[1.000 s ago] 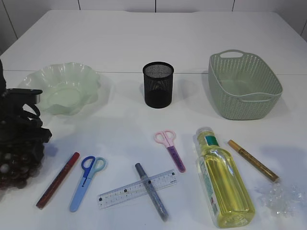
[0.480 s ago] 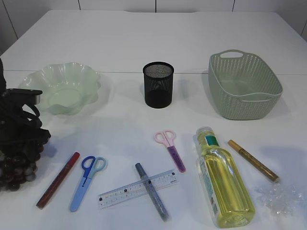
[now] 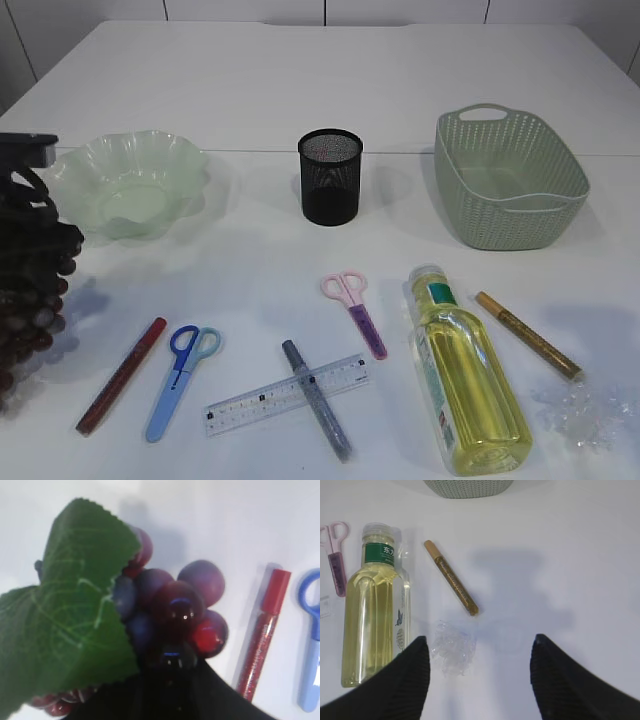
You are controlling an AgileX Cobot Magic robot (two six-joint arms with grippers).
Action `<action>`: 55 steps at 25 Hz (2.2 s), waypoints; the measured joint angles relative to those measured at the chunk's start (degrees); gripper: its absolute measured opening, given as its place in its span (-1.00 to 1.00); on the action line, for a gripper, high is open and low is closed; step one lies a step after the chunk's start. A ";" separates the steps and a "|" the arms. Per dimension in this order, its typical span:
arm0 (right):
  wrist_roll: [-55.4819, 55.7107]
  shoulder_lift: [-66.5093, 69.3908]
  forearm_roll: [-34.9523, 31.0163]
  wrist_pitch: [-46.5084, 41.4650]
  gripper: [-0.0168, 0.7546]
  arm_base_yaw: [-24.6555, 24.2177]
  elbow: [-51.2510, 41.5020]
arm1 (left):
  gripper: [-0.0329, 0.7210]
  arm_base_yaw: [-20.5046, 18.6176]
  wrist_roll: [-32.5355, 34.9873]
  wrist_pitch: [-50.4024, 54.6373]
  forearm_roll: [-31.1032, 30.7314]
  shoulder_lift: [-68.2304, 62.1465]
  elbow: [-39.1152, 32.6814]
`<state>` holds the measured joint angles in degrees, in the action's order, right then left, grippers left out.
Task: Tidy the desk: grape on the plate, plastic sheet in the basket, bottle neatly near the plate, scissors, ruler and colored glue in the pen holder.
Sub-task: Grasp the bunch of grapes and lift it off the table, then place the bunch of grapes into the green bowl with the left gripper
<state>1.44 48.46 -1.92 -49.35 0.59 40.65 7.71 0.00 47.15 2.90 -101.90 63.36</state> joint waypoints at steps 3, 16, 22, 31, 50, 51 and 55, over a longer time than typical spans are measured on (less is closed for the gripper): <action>0.00 0.00 0.00 0.00 0.33 0.00 0.00 | -0.62 0.00 0.00 0.17 0.12 5.01 -0.05; -0.04 0.22 0.00 0.00 0.33 0.00 0.00 | -0.62 0.00 0.00 1.66 0.21 22.03 6.60; -0.04 0.56 0.00 0.00 0.33 0.00 0.00 | -0.62 0.00 0.00 -0.18 0.21 19.14 16.83; -0.04 0.84 0.00 0.00 0.33 0.00 0.00 | -0.63 0.00 0.00 -4.15 0.21 4.41 30.80; -0.04 6.55 0.00 -0.54 0.33 0.00 0.00 | -0.17 0.00 0.00 -15.26 -2.45 -19.90 38.24; -0.04 6.67 0.00 -0.54 0.33 0.00 0.00 | -0.10 0.00 0.00 -14.56 -2.45 -20.19 38.24; -0.04 6.78 0.00 -0.54 0.33 0.00 0.00 | 0.16 0.00 0.00 -12.32 -2.90 -20.47 38.29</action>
<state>1.40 55.23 -1.92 -49.89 0.59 40.65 7.71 0.00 34.83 0.00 -122.37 101.65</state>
